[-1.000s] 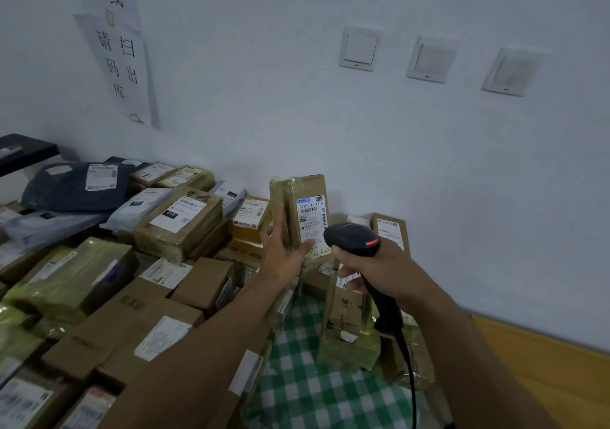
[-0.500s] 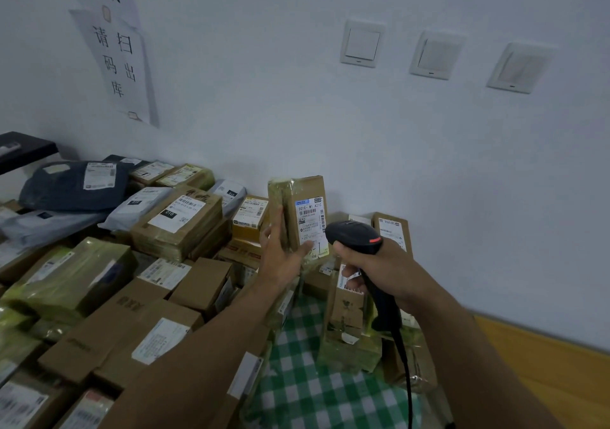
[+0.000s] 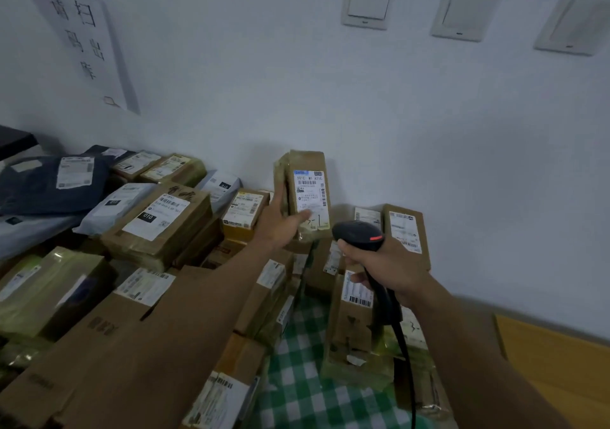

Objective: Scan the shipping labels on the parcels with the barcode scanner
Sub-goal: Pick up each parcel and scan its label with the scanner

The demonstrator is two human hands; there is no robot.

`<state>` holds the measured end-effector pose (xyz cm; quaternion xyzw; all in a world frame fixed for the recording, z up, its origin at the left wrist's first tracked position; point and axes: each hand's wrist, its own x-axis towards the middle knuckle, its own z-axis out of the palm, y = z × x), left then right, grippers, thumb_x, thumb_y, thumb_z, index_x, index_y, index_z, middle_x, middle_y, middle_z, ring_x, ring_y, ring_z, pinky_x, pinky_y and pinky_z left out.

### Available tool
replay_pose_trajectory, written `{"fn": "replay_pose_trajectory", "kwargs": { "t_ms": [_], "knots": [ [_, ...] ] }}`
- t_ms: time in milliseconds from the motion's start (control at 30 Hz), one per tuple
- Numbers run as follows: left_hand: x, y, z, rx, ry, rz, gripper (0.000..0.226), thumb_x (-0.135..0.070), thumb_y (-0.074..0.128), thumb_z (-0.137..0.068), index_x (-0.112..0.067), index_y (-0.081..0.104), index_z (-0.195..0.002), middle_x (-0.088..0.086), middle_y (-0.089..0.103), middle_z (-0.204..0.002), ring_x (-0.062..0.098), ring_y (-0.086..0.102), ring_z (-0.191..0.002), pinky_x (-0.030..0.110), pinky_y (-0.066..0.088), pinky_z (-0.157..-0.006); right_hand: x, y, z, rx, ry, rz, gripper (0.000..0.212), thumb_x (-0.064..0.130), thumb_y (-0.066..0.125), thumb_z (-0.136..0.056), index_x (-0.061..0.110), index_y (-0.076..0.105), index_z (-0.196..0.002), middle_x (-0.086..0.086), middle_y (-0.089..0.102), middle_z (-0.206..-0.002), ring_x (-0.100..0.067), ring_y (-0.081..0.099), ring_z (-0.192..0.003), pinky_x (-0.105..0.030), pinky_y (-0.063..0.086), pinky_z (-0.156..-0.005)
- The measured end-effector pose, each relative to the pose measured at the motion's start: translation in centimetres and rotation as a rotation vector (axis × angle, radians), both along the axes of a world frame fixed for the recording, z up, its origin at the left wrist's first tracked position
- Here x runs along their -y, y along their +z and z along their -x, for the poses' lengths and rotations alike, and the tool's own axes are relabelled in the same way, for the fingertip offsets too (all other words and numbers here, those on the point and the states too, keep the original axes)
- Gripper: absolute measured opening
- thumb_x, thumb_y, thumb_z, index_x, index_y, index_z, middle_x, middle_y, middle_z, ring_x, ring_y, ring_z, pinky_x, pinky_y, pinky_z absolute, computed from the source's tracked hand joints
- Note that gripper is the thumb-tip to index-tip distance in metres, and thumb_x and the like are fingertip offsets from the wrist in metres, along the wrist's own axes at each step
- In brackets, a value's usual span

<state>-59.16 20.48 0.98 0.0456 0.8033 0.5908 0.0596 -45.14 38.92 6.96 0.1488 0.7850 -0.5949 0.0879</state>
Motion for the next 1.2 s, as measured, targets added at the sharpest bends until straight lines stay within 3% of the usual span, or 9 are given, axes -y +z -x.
{"fn": "replay_pose_trajectory", "kwargs": {
  "t_ms": [233,433,567,700,833,933,1033,1100,1200],
  "knots": [
    [-2.8,-6.3,4.8,0.129,-0.072,0.132,0.076,-0.021,0.077,-0.092,-0.029,0.037,-0.157,0.002,0.067,-0.137,0.022,0.068,-0.120,0.039,0.060,-0.095,-1.7,-4.5,2.7,0.116,0.006,0.022,0.021,0.041,0.077,-0.092,0.038,0.066,-0.109,-0.009,0.077,-0.099,-0.025,0.077,-0.077,-0.029,0.058,-0.068],
    [-4.0,-8.5,8.1,0.169,-0.116,0.227,0.080,-0.026,0.074,-0.094,-0.030,0.030,-0.160,0.001,0.060,-0.147,0.025,0.058,-0.133,0.035,0.044,-0.107,-2.2,-8.6,4.4,0.164,0.039,0.008,0.021,0.044,0.078,-0.090,0.047,0.064,-0.106,-0.006,0.078,-0.097,-0.028,0.077,-0.088,-0.048,0.063,-0.083],
    [-3.8,-9.8,9.2,0.214,-0.139,0.228,0.087,-0.024,0.075,-0.092,-0.038,0.024,-0.160,-0.002,0.061,-0.145,0.023,0.060,-0.130,0.040,0.045,-0.112,-2.5,-9.8,4.7,0.190,0.039,-0.018,0.024,0.046,0.078,-0.090,0.039,0.067,-0.111,-0.005,0.078,-0.085,-0.027,0.078,-0.082,-0.039,0.060,-0.074],
    [-2.5,-11.3,9.2,0.236,-0.148,0.219,0.070,-0.016,0.061,-0.099,-0.038,0.032,-0.158,-0.002,0.063,-0.141,0.023,0.061,-0.128,0.043,0.049,-0.108,-2.4,-10.3,4.9,0.213,0.045,-0.033,0.027,0.045,0.078,-0.090,0.035,0.068,-0.114,-0.006,0.078,-0.084,-0.024,0.077,-0.076,-0.038,0.060,-0.073],
    [-2.2,-12.0,9.3,0.046,-0.146,0.532,0.084,-0.002,0.053,-0.094,-0.028,0.014,-0.165,0.010,0.040,-0.159,0.034,0.048,-0.137,0.045,0.047,-0.108,-2.3,-10.6,5.2,0.212,0.067,-0.047,0.029,0.048,0.077,-0.090,0.039,0.068,-0.116,-0.004,0.078,-0.084,-0.026,0.078,-0.080,-0.041,0.062,-0.076],
    [-3.0,-13.2,9.1,-0.090,-0.252,0.698,0.066,-0.020,0.059,-0.097,-0.020,0.037,-0.158,0.009,0.040,-0.159,0.031,0.044,-0.142,0.044,0.043,-0.113,-2.4,-10.8,5.2,0.208,0.073,-0.047,0.030,0.048,0.077,-0.090,0.039,0.068,-0.117,-0.003,0.078,-0.085,-0.025,0.078,-0.079,-0.045,0.062,-0.079],
    [-4.1,-14.0,8.9,-0.010,-0.376,0.854,0.059,-0.047,0.065,-0.096,-0.017,0.053,-0.146,0.010,0.048,-0.153,0.029,0.047,-0.139,0.042,0.047,-0.108,-2.6,-10.8,5.3,0.217,0.071,-0.036,0.029,0.047,0.077,-0.091,0.036,0.069,-0.116,-0.004,0.078,-0.086,-0.022,0.077,-0.078,-0.039,0.061,-0.077],
    [-4.6,-14.7,9.2,0.032,-0.355,0.907,0.065,-0.054,0.067,-0.094,-0.016,0.051,-0.145,0.013,0.050,-0.148,0.031,0.054,-0.129,0.042,0.050,-0.103,-2.6,-10.6,5.3,0.222,0.067,-0.039,0.026,0.046,0.077,-0.091,0.035,0.070,-0.113,-0.005,0.078,-0.087,-0.025,0.077,-0.079,-0.038,0.060,-0.076],
    [-5.3,-14.9,10.0,0.077,-0.246,0.802,0.085,-0.043,0.072,-0.092,-0.025,0.024,-0.160,0.012,0.058,-0.140,0.034,0.059,-0.123,0.049,0.053,-0.101,-2.6,-10.3,5.3,0.228,0.070,-0.045,0.020,0.045,0.076,-0.092,0.032,0.071,-0.106,-0.007,0.078,-0.088,-0.031,0.077,-0.086,-0.038,0.061,-0.077]
  ]
}}
